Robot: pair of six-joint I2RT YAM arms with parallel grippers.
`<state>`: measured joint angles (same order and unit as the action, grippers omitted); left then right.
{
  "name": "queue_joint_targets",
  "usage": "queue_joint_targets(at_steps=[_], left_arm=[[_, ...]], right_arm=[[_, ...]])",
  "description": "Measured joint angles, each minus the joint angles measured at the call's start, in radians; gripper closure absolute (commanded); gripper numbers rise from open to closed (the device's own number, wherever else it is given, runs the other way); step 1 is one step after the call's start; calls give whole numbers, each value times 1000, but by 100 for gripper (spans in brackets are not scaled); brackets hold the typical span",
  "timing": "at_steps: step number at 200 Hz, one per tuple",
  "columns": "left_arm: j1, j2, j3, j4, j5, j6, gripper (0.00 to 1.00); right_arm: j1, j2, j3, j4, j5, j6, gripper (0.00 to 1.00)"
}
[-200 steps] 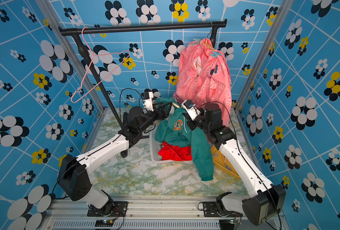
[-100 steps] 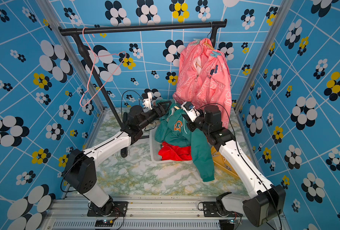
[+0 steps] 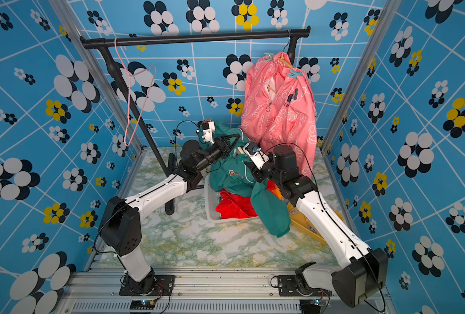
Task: Remove the clothespins securing jackets to the hanger
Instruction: Adjust the hanger.
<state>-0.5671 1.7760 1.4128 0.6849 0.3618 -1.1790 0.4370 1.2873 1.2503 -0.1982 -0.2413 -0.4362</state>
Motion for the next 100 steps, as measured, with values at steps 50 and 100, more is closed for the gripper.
queue_joint_targets(at_steps=[50,100], left_arm=[[1,2,-10,-34,-20,12,100],[1,3,-10,-34,-18,13,100]], right_arm=[[6,-97,-49,108,-21,27,54],[6,-34,-36,128,-21,67,88]])
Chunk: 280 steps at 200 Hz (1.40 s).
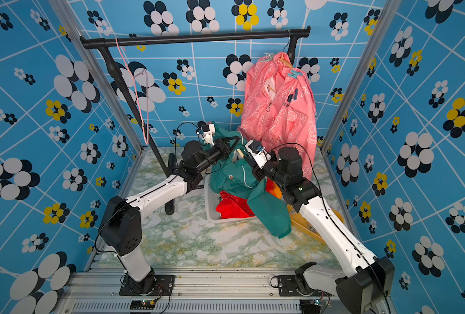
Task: Remove the clothespins securing jackets to the hanger
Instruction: Adjust the hanger, then remove the jacket from the hanger.
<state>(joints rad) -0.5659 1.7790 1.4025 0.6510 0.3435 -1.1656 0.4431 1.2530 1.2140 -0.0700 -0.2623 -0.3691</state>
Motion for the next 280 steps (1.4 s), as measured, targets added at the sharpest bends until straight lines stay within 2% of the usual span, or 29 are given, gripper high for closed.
queue_joint_targets(at_steps=[9,15,17,36,40,45,76,124,159,187,214,229,232,247,259,280], left_arm=[[0,0,0,-1,0,5,100],[0,0,0,-4,-6,10,100],[1,0,-1,-6,-8,11,97],[13,-3,-7,-25,-7,45,49],[17,-9,-12,-35,-1,72,35],[21,-19,-20,-51,-1,98,26],[38,-145,-84,-204,-35,305,21],[33,-303,-100,-333,-69,568,29],[-13,-278,-83,-427,-89,716,34],[-47,-229,-56,-469,-90,784,35],[-59,-190,-31,-481,-114,825,54],[-67,-175,-13,-491,-134,846,56],[-69,-172,-9,-491,-141,849,61],[-74,-162,9,-491,-160,874,73],[-77,-153,23,-491,-179,882,100],[-78,-134,47,-491,-213,913,100]], right_arm=[[0,22,8,-5,2,0,99],[1,37,16,-8,10,7,100],[2,41,19,-8,8,7,100],[5,64,39,-19,21,18,100],[5,66,42,-24,23,18,100],[5,67,45,-31,28,18,100],[5,77,95,-95,56,10,100],[5,98,207,-173,70,-6,100],[5,122,257,-216,70,-12,100],[5,130,274,-240,69,-12,100],[5,130,278,-250,69,-12,100],[5,130,279,-256,69,-13,100],[5,130,279,-257,69,-13,100],[5,130,279,-261,69,-13,100],[5,129,279,-264,70,-13,100],[5,124,279,-266,74,-13,100]])
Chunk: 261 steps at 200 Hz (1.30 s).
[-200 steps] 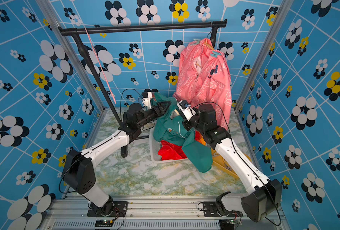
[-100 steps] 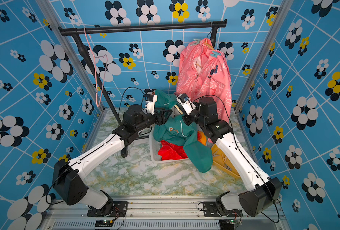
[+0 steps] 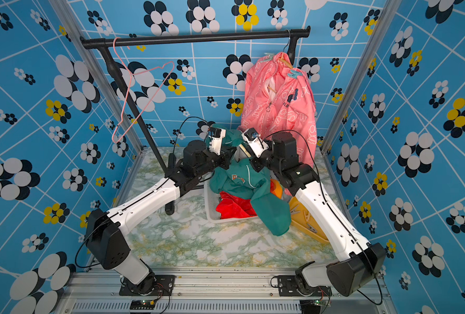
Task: Remove the clothespins securing jackets to the hanger
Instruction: Remove the jacket from the hanger.
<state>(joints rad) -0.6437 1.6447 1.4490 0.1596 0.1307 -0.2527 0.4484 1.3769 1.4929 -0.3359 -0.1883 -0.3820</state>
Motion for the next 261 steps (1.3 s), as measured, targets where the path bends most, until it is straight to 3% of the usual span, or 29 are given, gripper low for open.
queue_joint_targets(at_steps=[79,110,139,175,210,261], left_arm=[[26,32,180,-130,-190,147,100],[74,84,333,-198,-237,187,100],[105,125,389,-267,-243,195,100],[156,150,408,-308,-194,190,100],[183,150,406,-294,-71,182,100],[238,98,298,-217,20,116,100]], right_arm=[[3,-145,-103,-40,42,-7,100],[58,-184,-119,-81,69,-39,100],[100,-189,-117,-103,106,-65,100],[103,-296,-151,-88,103,-76,100],[114,-425,-188,-2,131,-73,100],[117,-327,-143,126,204,-28,100]])
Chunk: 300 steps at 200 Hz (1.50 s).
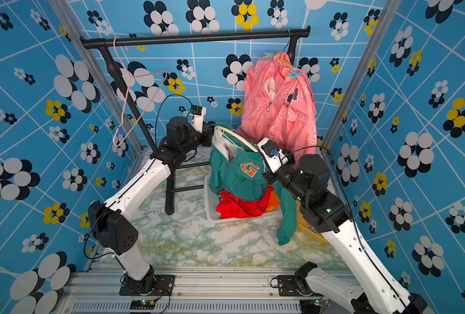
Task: Remove the clothespins securing jackets to the hanger
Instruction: Remove the jacket from the hanger.
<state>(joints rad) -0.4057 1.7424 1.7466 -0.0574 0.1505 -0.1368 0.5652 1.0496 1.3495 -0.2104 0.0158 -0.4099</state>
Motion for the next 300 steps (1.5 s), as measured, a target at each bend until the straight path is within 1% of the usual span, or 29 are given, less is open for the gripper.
queue_joint_targets(at_steps=[18,27,57,72,80,91,107,130,162,186,206,227,243,268,300], left_arm=[[32,-46,-13,-3,0,-2,100],[48,-81,-27,-2,0,-3,100],[108,-202,-91,28,0,-29,100],[132,-247,-124,60,4,-43,100],[140,-267,-141,69,3,-47,100],[147,-286,-159,74,-6,-51,100],[158,-303,-183,76,-19,-54,100],[188,-304,-198,62,-23,-55,100],[229,-287,-201,43,-7,-66,100],[227,-250,-200,53,32,-69,100],[212,-200,-180,66,92,-79,100],[199,-162,-172,93,161,-97,100],[194,-145,-172,111,201,-115,100],[186,-141,-172,114,211,-114,100],[160,-127,-174,120,201,-87,100]], right_arm=[[4,76,65,60,12,16,100],[4,125,126,77,11,29,100],[5,317,431,103,-13,80,100],[5,399,554,113,-31,119,100],[5,432,595,126,-37,147,100],[5,457,610,154,-40,190,100],[5,463,561,231,-43,272,100],[4,431,387,390,-43,377,100],[-2,370,228,459,-73,452,100],[-17,287,152,453,-121,468,100],[-30,206,85,450,-147,474,100],[-41,140,14,451,-144,474,100],[-53,111,-27,457,-118,476,100],[-77,99,-74,510,-76,489,100],[-122,95,-77,531,-51,496,100]])
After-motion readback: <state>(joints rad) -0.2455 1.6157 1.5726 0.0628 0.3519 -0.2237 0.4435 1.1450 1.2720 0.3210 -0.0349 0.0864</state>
